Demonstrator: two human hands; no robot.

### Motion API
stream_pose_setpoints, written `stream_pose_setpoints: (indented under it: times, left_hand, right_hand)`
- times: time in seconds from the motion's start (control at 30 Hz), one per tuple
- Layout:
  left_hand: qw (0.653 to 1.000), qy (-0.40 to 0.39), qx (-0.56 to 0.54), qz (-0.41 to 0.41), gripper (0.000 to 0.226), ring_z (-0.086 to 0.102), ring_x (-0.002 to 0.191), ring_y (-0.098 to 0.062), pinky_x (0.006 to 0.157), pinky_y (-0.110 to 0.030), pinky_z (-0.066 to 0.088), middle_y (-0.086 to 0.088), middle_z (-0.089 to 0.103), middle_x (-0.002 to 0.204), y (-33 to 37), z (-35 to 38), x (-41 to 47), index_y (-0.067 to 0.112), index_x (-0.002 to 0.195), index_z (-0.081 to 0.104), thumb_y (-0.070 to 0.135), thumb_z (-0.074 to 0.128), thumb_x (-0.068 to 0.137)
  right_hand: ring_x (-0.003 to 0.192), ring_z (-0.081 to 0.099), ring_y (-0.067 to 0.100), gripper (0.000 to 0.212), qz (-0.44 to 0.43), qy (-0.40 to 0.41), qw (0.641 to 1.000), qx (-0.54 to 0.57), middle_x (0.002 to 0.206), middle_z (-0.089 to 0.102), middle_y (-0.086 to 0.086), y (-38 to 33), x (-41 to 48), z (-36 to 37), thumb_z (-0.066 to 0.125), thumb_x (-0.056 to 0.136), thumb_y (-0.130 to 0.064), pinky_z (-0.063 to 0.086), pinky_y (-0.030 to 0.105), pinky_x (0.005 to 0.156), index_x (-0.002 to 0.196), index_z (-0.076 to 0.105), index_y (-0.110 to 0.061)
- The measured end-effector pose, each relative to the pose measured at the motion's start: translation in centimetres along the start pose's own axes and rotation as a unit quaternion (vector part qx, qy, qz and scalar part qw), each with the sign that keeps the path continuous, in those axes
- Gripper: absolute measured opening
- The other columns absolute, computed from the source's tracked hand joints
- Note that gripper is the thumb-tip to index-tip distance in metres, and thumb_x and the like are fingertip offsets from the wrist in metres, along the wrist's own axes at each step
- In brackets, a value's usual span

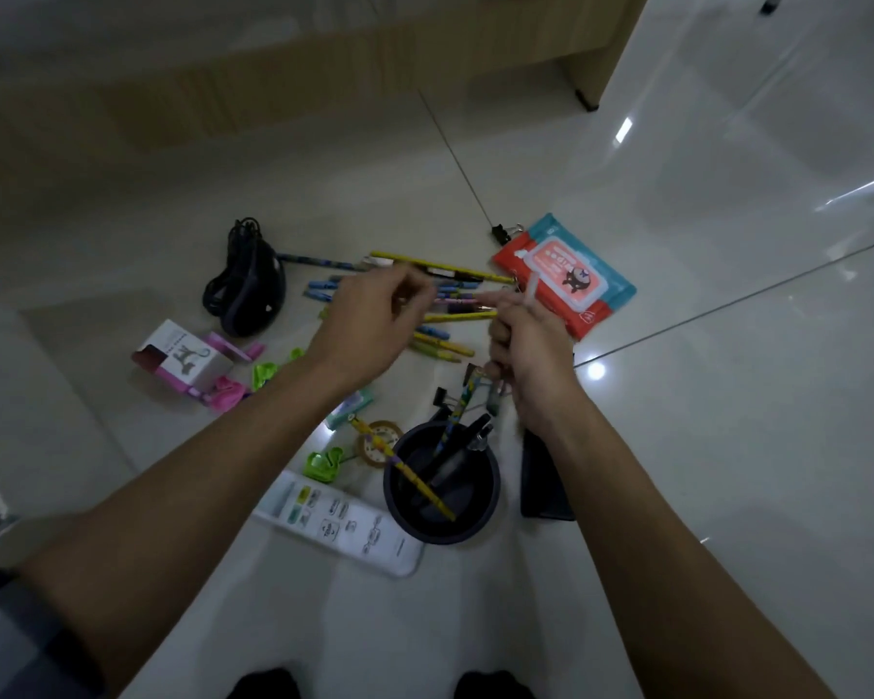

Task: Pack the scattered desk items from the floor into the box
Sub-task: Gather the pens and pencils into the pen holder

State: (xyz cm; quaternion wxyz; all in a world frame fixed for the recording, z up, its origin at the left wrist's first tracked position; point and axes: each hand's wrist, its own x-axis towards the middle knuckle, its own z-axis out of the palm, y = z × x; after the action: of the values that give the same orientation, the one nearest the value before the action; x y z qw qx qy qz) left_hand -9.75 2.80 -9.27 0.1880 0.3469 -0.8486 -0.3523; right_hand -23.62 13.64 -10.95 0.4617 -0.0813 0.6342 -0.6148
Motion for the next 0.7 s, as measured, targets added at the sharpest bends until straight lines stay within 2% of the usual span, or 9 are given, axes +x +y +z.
stream_pose_setpoints:
  times: [0.07,0.1,0.23,0.3,0.4,0.47,0.53,0.6,0.7]
  left_hand:
    - [0.982,-0.102,0.152,0.040,0.013,0.062,0.090,-0.014,0.080,-0.027,0.049,0.002,0.070,0.098,-2.1,0.1,-1.1,0.018,0.101,0.074,0.022,0.069,0.090]
    - [0.973,-0.126,0.187,0.053,0.015,0.061,0.095,-0.021,0.082,-0.034,0.049,-0.001,0.070,0.102,-2.9,0.3,-1.5,0.019,0.102,0.074,0.024,0.071,0.088]
    - [0.953,-0.100,0.276,0.073,0.018,0.056,0.103,-0.027,0.081,-0.039,0.040,-0.001,0.069,0.108,-3.7,1.4,-1.6,0.022,0.108,0.068,0.032,0.064,0.094]
    - [0.968,-0.081,0.220,0.085,0.017,0.057,0.099,-0.022,0.080,-0.035,0.041,0.000,0.069,0.106,-3.6,1.6,-1.6,0.020,0.110,0.068,0.030,0.061,0.096]
    - [0.998,-0.031,-0.007,0.056,0.013,0.060,0.080,0.000,0.071,-0.009,0.041,0.013,0.069,0.090,-1.6,1.4,-1.8,0.019,0.101,0.073,0.025,0.070,0.091]
    - [0.993,-0.029,-0.104,0.041,0.013,0.067,0.076,0.002,0.069,-0.010,0.049,0.017,0.073,0.087,0.0,1.7,-1.6,0.020,0.098,0.077,0.026,0.075,0.087]
    - [0.990,-0.006,-0.140,0.030,0.012,0.070,0.077,0.000,0.071,-0.016,0.055,0.014,0.076,0.087,0.7,2.0,-1.4,0.020,0.099,0.077,0.026,0.074,0.089]
    - [0.996,0.030,-0.085,0.004,0.012,0.068,0.084,-0.002,0.076,-0.021,0.055,0.009,0.074,0.094,-0.2,1.7,-1.1,0.018,0.104,0.073,0.020,0.067,0.094]
    - [0.990,-0.037,0.139,-0.008,0.020,0.059,0.105,-0.024,0.089,-0.040,0.051,-0.006,0.065,0.114,-2.9,1.1,-1.3,0.013,0.114,0.070,0.012,0.061,0.096]
  right_hand:
    - [0.038,0.031,0.004,0.020,0.025,0.037,0.999,0.009,0.051,0.041,-0.012,-0.2,0.1,-1.6,0.048,0.100,-0.016,0.028,0.020,0.036,0.099,0.068,-0.014]
    - [0.038,0.030,0.004,0.017,0.041,0.039,0.998,0.020,0.052,0.041,-0.011,-0.4,0.0,-2.1,0.051,0.099,-0.017,0.025,0.019,0.035,0.099,0.068,-0.014]
    - [0.039,0.030,0.005,0.014,0.068,0.042,0.997,-0.003,0.064,0.048,-0.005,-0.3,-0.5,-2.2,0.059,0.092,-0.017,0.022,0.019,0.034,0.103,0.066,-0.012]
    - [0.043,0.037,0.006,0.012,0.062,0.043,0.997,-0.021,0.075,0.055,-0.002,0.1,-0.8,-1.8,0.065,0.090,-0.024,0.026,0.020,0.035,0.097,0.066,-0.015]
    - [0.057,0.049,0.010,0.030,0.047,0.015,0.998,-0.043,0.082,0.067,-0.002,0.7,-1.3,-1.1,0.075,0.082,-0.047,0.032,0.022,0.038,0.092,0.070,-0.019]
    - [0.055,0.050,0.011,0.034,0.031,-0.018,0.998,-0.054,0.075,0.068,-0.003,1.0,-1.6,-0.2,0.070,0.085,-0.052,0.032,0.021,0.038,0.092,0.073,-0.019]
    - [0.049,0.051,0.008,0.034,0.017,0.018,0.998,-0.050,0.065,0.065,-0.006,1.0,-1.6,0.6,0.059,0.095,-0.049,0.035,0.020,0.038,0.085,0.071,-0.019]
    - [0.046,0.048,0.007,0.038,0.017,0.101,0.994,-0.025,0.060,0.060,-0.008,0.5,-1.2,0.6,0.050,0.100,-0.047,0.038,0.021,0.040,0.078,0.062,-0.020]
    - [0.043,0.045,0.009,0.039,0.028,0.153,0.987,0.034,0.051,0.047,-0.008,-0.1,-0.6,-0.6,0.043,0.102,-0.047,0.039,0.022,0.043,0.075,0.051,-0.020]
